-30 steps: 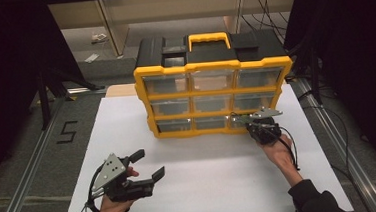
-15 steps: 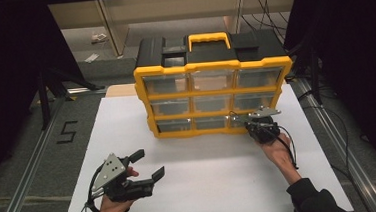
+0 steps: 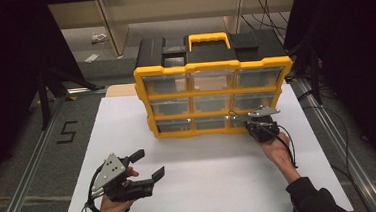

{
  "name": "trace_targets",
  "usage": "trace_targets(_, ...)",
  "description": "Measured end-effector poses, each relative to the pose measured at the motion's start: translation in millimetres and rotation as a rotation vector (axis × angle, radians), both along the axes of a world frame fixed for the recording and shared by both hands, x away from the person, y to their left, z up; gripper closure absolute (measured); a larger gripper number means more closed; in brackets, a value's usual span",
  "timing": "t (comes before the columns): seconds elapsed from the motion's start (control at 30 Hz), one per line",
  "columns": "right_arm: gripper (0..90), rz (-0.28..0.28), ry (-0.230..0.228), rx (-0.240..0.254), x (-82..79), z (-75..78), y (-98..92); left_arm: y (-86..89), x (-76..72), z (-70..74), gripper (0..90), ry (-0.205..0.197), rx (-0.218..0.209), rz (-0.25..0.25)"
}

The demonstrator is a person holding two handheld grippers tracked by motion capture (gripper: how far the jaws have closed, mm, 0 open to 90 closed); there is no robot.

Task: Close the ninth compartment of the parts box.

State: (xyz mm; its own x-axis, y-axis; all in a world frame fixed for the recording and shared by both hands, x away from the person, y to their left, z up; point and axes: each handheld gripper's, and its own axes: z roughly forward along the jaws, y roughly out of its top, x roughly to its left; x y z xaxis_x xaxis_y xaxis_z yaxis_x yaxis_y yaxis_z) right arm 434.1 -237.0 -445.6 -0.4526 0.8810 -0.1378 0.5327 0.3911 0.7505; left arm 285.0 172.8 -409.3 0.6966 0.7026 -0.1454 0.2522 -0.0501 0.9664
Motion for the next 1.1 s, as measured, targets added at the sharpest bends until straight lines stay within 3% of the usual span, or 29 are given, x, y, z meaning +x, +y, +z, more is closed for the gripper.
trace_targets(0.63,87.6,0.024,0.013,0.021,-4.6,3.2,-1.0,0.5,-0.2,0.3,14.6,0.0,-0.002,0.0)
trace_targets(0.8,79.1,0.051,0.022,0.042,-9.6,8.2,-3.6,0.5,-0.1,0.3,14.6,0.0,-0.001,0.0)
trace_targets(0.97,64.1,0.054,0.03,0.048,-16.3,13.3,-7.1,0.7,0.3,0.4,14.6,0.002,0.002,-0.001)
trace_targets(1.1,54.3,0.061,0.058,0.081,-25.4,17.7,-9.9,0.7,0.5,0.4,14.6,0.005,0.004,-0.001)
